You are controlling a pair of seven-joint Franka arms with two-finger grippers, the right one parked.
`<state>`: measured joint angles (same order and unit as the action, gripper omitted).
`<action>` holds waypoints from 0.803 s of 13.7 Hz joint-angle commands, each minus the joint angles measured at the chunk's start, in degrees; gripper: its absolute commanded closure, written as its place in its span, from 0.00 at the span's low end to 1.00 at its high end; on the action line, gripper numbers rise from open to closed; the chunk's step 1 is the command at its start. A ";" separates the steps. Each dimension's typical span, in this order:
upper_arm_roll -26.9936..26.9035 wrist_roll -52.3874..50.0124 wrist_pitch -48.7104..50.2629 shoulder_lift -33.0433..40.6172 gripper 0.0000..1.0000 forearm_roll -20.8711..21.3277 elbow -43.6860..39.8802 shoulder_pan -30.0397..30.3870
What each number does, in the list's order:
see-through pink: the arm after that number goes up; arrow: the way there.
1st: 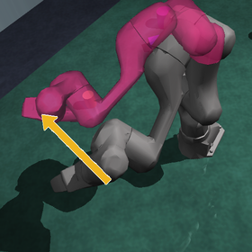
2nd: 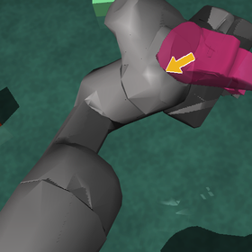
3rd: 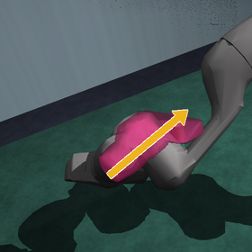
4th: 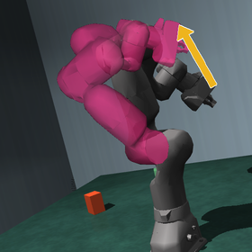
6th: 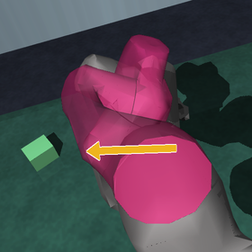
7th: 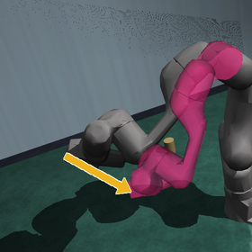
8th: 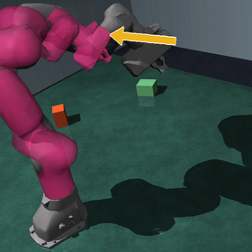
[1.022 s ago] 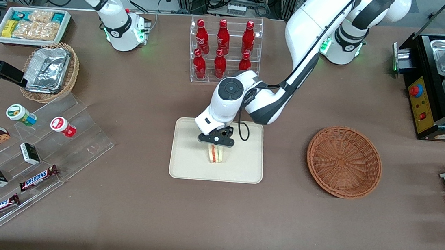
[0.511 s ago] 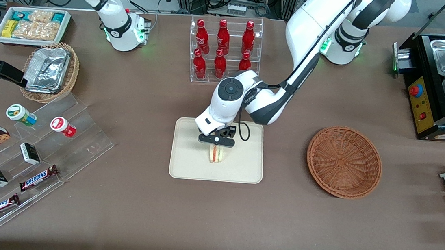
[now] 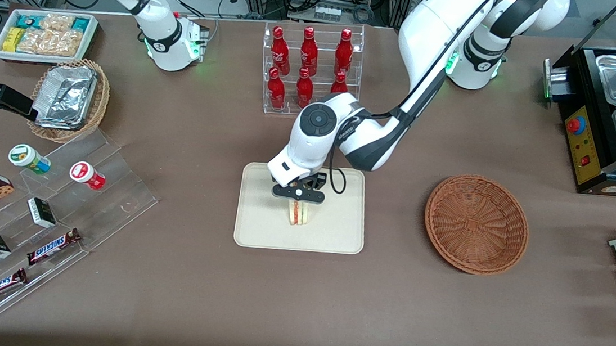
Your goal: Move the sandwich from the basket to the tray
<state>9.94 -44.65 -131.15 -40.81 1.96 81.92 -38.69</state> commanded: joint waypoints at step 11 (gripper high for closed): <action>-15.64 9.56 33.84 21.99 0.01 -0.55 0.78 0.02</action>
<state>-2.54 -38.58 -101.03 -22.73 2.00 81.32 -38.37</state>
